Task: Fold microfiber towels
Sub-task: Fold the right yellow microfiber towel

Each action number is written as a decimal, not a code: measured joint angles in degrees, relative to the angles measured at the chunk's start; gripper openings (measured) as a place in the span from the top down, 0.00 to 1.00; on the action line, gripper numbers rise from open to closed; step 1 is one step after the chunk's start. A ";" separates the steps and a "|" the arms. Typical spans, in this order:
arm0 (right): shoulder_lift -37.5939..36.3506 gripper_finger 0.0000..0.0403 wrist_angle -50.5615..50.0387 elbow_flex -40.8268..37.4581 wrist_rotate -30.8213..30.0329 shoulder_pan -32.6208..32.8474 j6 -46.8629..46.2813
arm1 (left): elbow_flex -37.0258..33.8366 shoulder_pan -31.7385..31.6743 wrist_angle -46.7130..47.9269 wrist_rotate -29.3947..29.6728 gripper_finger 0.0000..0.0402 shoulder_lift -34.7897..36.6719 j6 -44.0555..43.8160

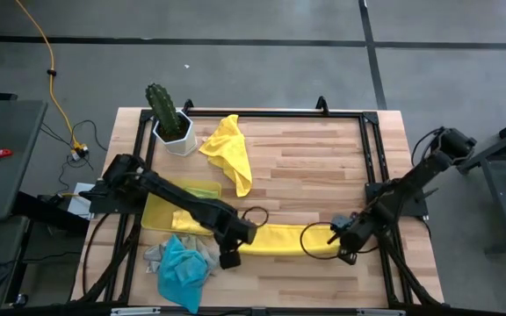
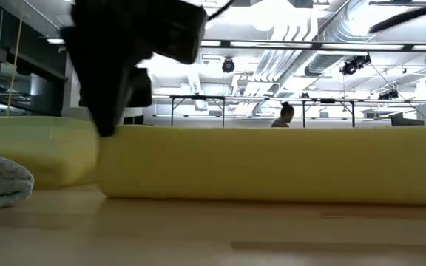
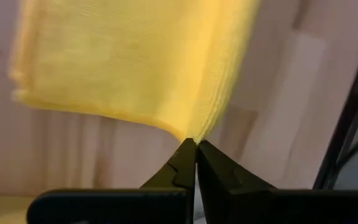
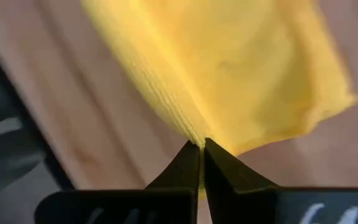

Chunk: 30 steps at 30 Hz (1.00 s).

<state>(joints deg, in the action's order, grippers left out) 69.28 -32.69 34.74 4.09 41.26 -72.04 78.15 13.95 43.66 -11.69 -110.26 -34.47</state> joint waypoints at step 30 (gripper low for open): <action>-5.18 1.00 -16.20 0.00 -5.06 -9.12 -8.04 | 0.02 -6.81 -0.13 14.57 1.00 0.86 -20.28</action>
<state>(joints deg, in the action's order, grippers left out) 64.10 -48.89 34.74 -0.97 32.13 -80.08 78.17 7.14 43.53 2.88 -109.39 -54.75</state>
